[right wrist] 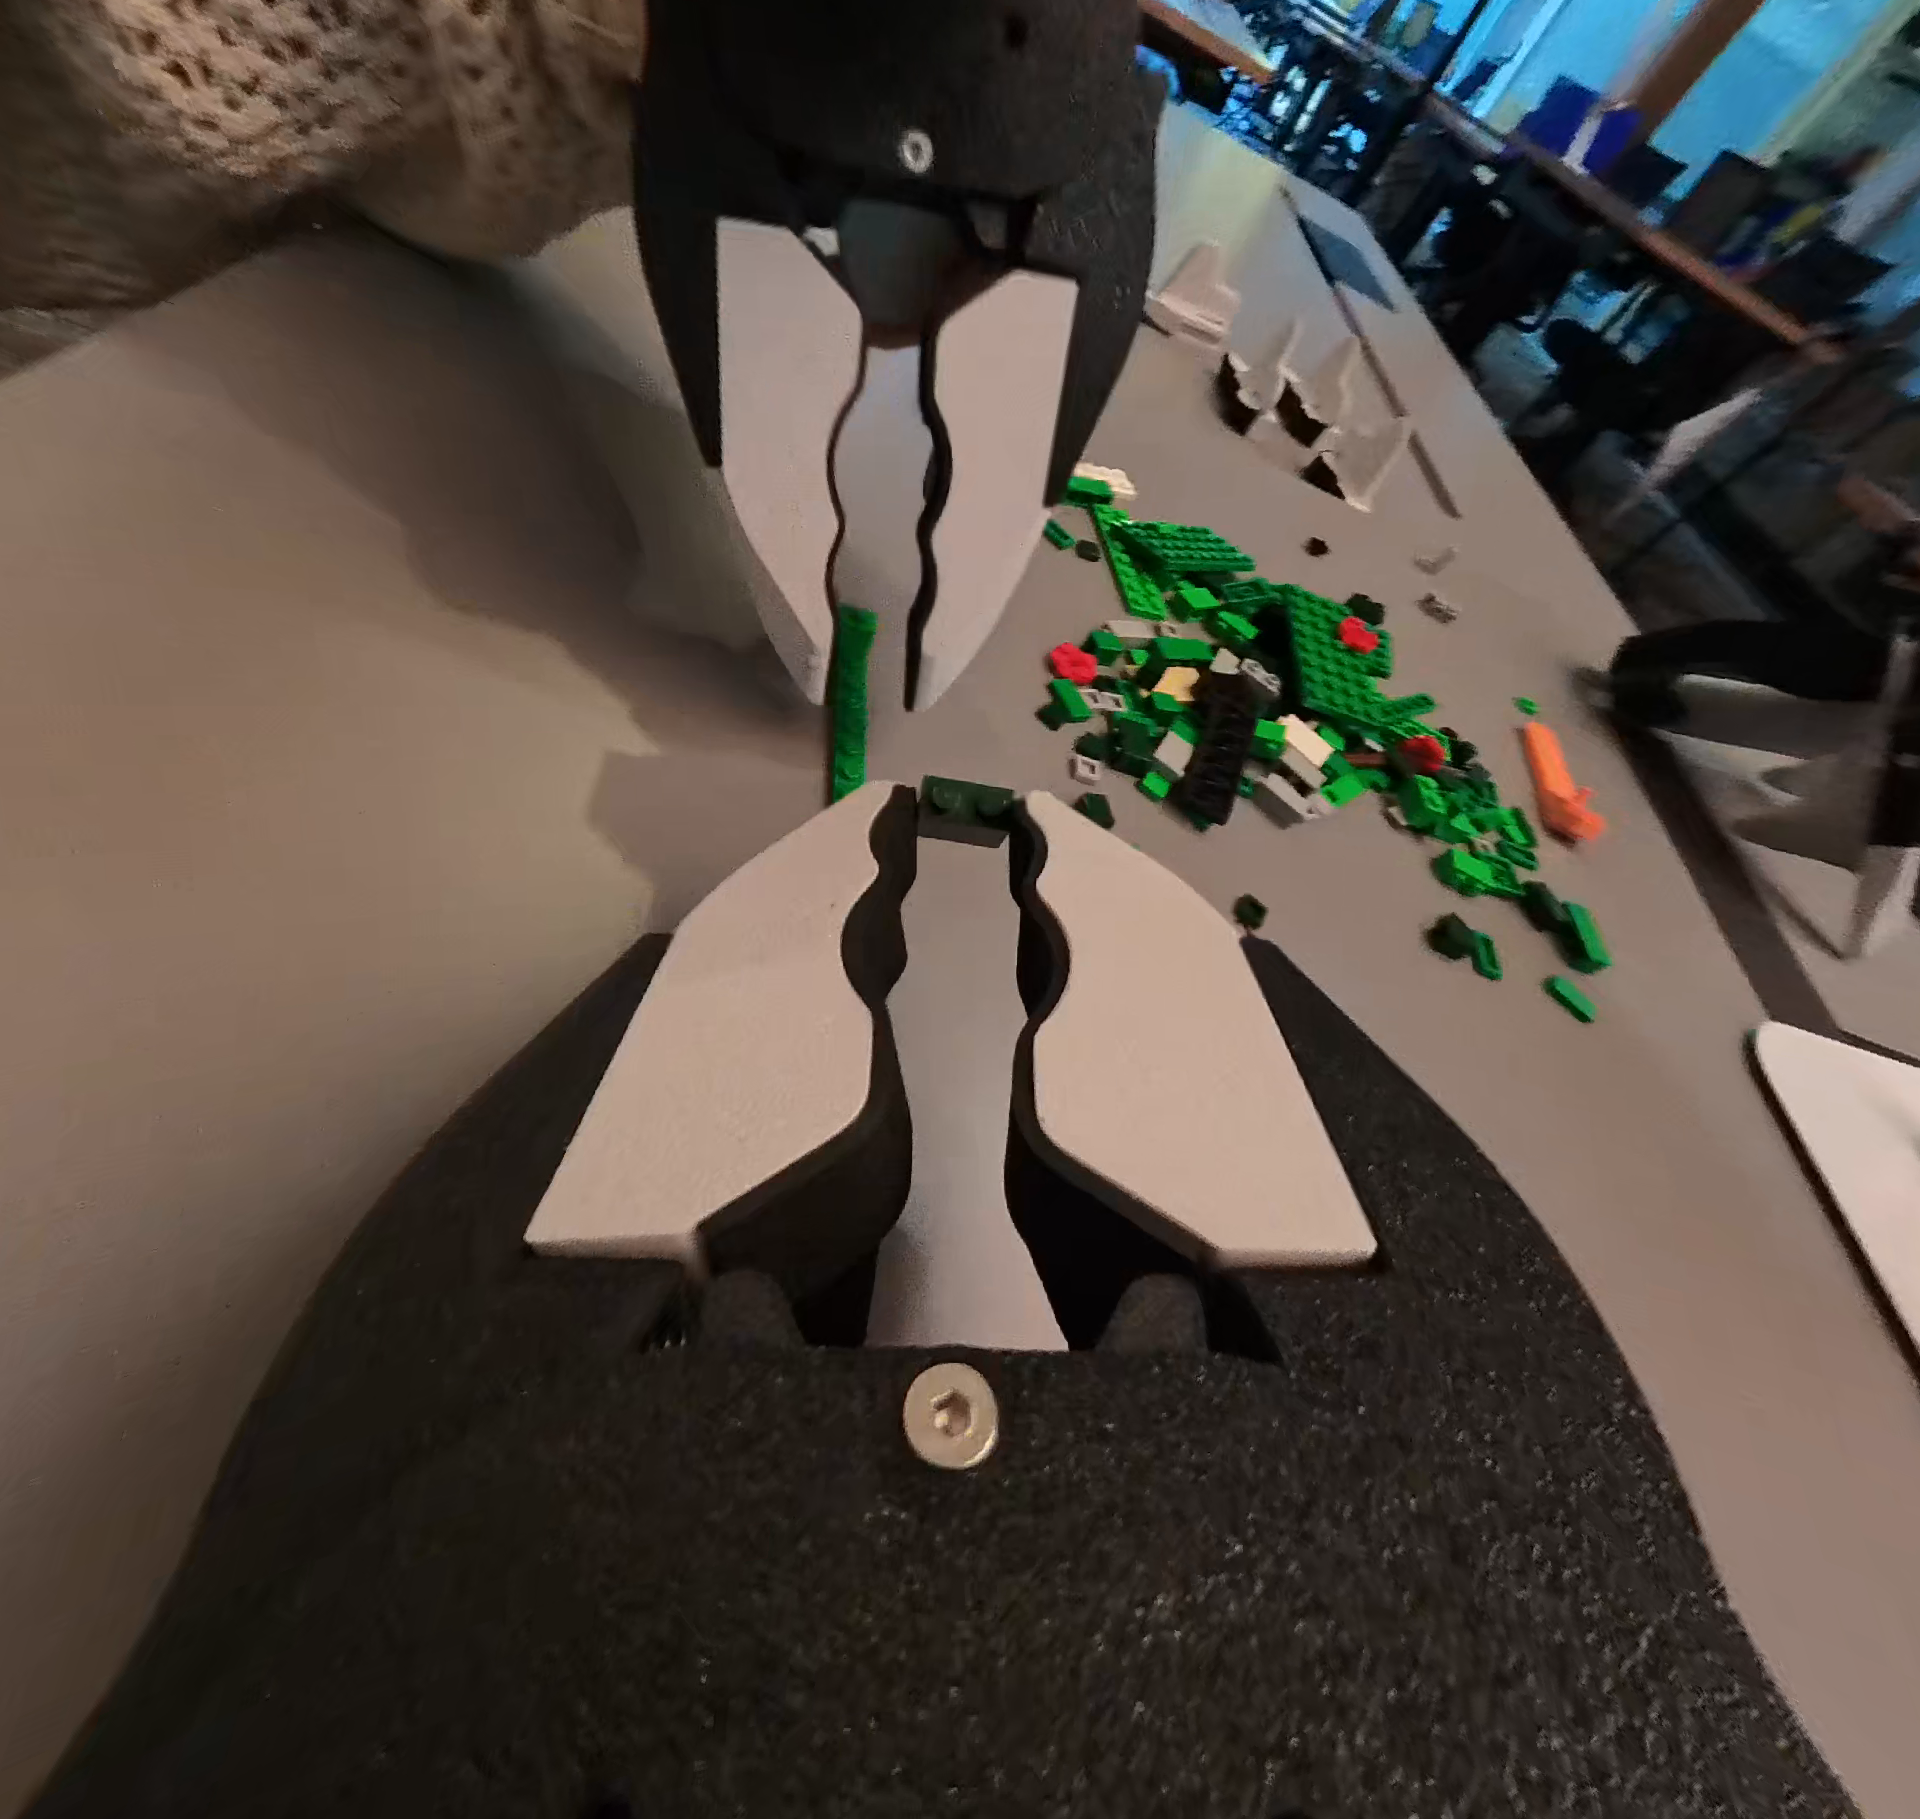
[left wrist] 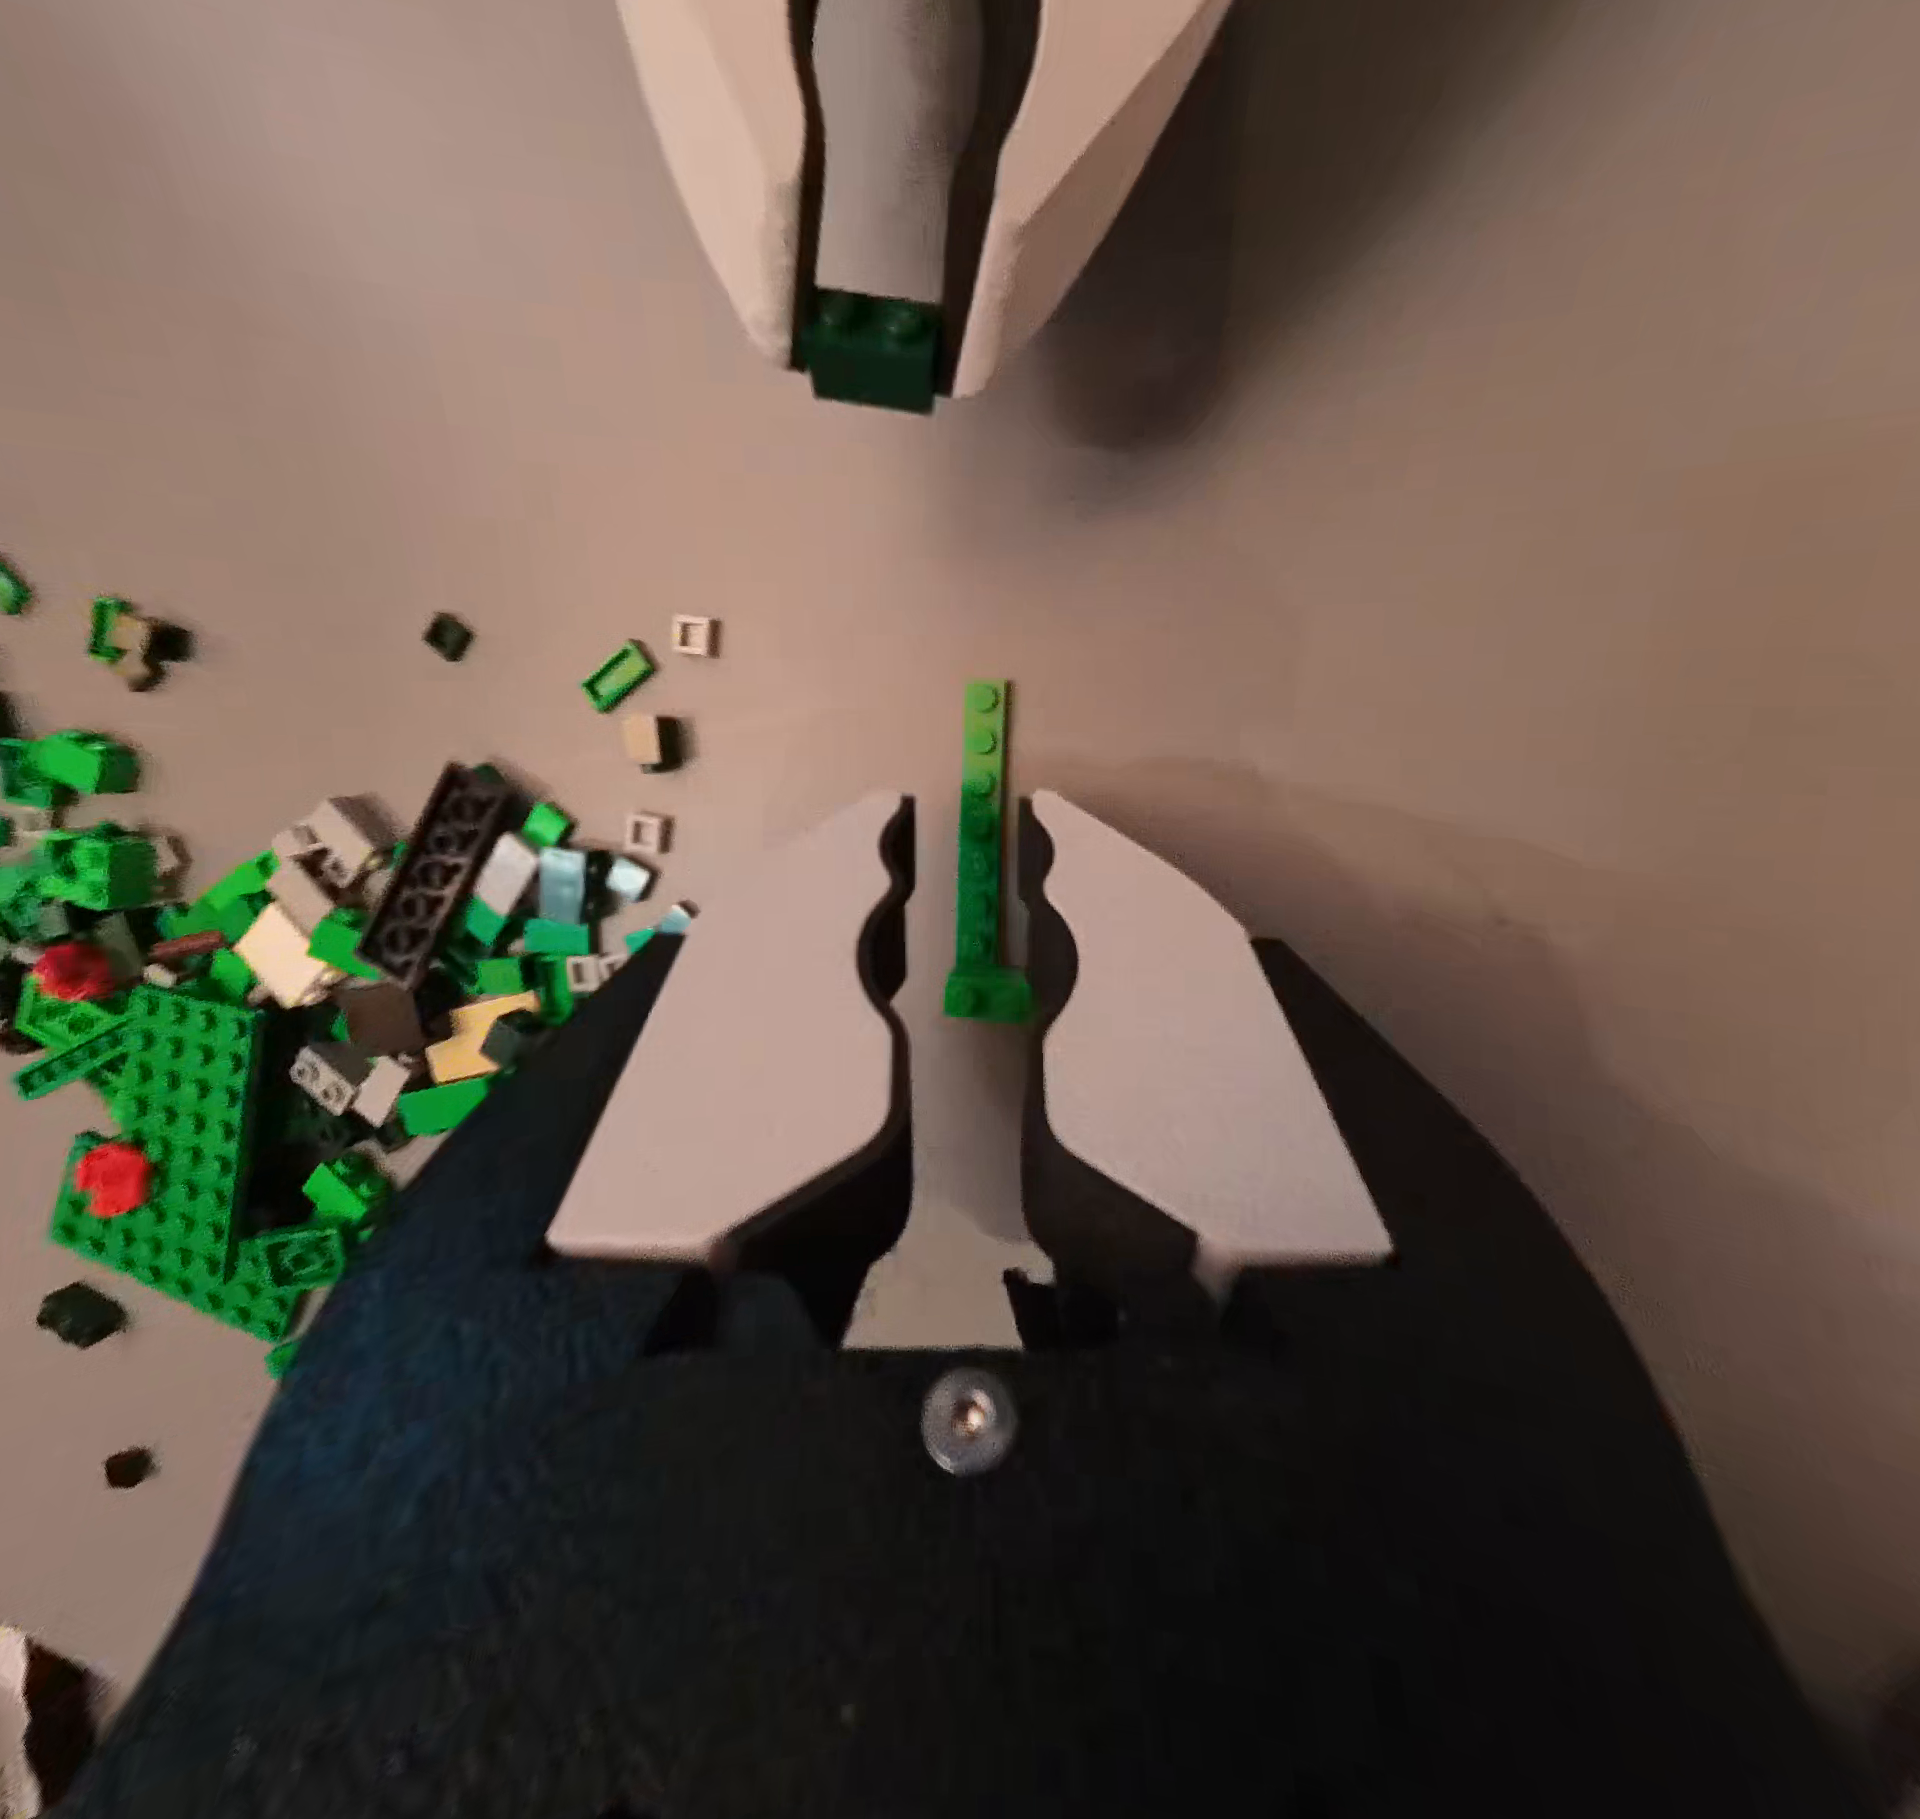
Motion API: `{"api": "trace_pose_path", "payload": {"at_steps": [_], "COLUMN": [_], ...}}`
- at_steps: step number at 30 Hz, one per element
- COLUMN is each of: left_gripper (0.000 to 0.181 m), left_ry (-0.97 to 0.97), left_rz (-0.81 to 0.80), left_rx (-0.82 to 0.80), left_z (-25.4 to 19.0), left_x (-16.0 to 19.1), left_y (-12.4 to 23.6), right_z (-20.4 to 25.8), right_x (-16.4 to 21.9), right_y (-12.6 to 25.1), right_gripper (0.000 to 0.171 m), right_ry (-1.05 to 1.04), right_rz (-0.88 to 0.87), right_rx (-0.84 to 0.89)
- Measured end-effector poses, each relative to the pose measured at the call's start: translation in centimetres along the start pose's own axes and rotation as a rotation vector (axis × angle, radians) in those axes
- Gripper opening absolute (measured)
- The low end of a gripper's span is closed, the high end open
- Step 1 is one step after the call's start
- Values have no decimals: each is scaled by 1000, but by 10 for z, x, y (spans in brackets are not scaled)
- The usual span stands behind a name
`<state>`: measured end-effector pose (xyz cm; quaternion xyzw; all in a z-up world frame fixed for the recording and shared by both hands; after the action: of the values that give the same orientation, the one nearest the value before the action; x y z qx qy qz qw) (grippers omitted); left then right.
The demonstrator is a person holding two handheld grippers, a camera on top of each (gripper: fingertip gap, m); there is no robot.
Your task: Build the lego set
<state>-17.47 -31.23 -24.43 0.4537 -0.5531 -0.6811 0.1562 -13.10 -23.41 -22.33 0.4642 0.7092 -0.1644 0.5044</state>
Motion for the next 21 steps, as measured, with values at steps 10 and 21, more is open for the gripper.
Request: {"api": "trace_pose_path", "payload": {"at_steps": [10, 21], "left_gripper": [14, 5], "left_ry": [101, -29], "left_rz": [185, 126], "left_rx": [174, -37], "left_z": [6, -3], "left_x": [11, 0], "left_y": [-9, -14], "right_z": [7, 30], "right_x": [3, 6], "right_y": [-5, -19], "right_gripper": [17, 17], "right_ry": [19, 60], "right_rz": [36, 146], "right_rx": [-63, -145]}}
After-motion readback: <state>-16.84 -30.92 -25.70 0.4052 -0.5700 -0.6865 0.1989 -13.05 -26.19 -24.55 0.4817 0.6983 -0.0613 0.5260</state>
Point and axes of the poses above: each gripper's, where its closed fingertips meet, y back along the fingers, x out of its underside, z = x × y across the jaws, the point moved 3 cm from there along y, back along the fingers, and after that the axes turned 14 degrees about x, right-handed, at the moved point
